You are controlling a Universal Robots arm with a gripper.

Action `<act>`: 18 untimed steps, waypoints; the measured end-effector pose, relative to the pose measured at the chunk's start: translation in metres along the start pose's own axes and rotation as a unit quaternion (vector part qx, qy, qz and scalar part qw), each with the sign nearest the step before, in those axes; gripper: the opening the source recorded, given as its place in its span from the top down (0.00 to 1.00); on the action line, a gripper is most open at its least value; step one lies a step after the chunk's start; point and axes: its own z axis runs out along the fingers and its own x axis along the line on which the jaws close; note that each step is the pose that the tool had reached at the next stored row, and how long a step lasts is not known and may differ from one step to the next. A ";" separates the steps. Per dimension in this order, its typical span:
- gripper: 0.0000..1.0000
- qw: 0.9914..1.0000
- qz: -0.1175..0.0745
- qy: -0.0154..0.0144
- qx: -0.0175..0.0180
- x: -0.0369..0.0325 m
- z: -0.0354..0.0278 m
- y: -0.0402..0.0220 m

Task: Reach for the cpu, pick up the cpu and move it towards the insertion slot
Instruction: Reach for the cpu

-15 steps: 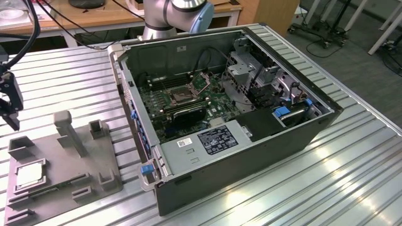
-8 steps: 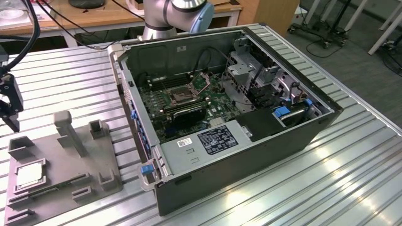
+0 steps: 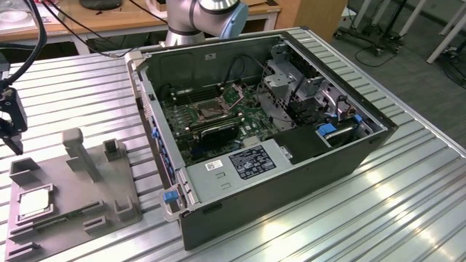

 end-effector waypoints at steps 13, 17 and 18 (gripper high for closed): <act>0.33 1.000 0.000 0.000 -0.001 0.0004 0.0028 -0.0045; 0.33 1.000 0.000 0.000 -0.003 0.0006 0.0043 -0.0071; 0.33 1.000 0.000 0.000 -0.003 0.0006 0.0048 -0.0075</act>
